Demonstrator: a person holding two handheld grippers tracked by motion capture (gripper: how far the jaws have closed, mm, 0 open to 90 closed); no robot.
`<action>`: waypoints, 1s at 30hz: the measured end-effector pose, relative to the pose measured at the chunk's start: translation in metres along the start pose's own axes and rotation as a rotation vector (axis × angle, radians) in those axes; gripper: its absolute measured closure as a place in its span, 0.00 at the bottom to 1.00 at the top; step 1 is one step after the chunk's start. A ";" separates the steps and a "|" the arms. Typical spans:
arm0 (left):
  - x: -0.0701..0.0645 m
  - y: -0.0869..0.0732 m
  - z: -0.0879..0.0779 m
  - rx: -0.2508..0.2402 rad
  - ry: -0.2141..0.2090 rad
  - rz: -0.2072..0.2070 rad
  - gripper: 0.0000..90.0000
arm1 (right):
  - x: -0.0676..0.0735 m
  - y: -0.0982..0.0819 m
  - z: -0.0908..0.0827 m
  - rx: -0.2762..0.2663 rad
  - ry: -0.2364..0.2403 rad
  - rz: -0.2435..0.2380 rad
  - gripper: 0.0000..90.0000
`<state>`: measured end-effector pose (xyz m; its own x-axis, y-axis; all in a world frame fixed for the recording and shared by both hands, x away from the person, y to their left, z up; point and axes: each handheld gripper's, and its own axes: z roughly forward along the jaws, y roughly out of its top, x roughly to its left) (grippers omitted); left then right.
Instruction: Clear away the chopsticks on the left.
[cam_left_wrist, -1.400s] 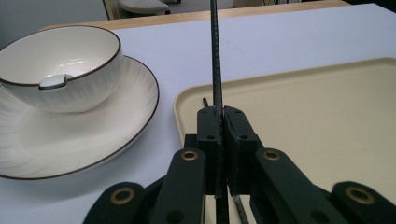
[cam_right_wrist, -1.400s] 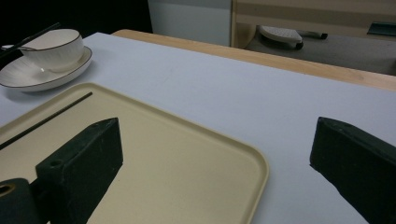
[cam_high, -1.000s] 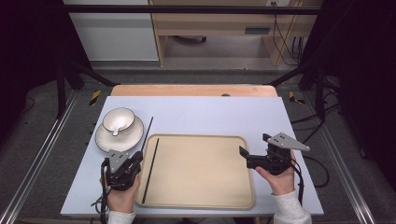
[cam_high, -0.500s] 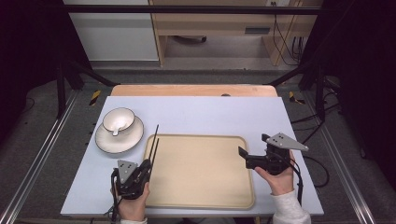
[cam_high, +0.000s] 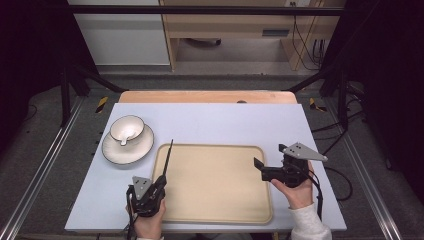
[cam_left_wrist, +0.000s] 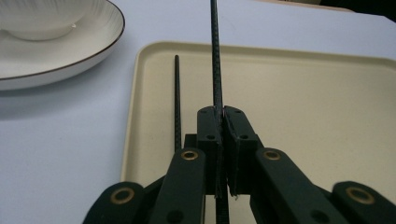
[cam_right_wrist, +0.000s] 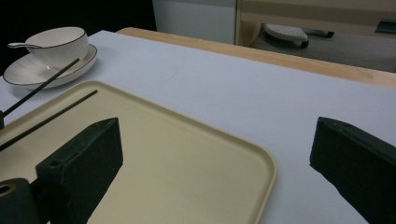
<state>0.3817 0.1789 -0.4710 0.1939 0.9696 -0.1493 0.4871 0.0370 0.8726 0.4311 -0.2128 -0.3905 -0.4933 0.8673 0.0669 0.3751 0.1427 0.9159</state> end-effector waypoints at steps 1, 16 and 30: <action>0.000 -0.002 0.002 0.009 -0.001 0.002 0.95 | 0.000 0.000 0.000 0.000 0.002 0.003 0.03; -0.002 -0.006 0.015 0.088 0.016 0.011 0.95 | 0.001 -0.001 0.002 0.007 0.000 -0.006 0.03; -0.005 -0.004 0.021 0.151 0.029 0.046 0.93 | 0.002 -0.001 0.003 0.008 0.002 -0.009 0.03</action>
<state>0.3962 0.1689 -0.4838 0.1948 0.9762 -0.0954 0.6014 -0.0420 0.7978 0.4323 -0.2102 -0.3928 -0.4982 0.8650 0.0595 0.3772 0.1544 0.9132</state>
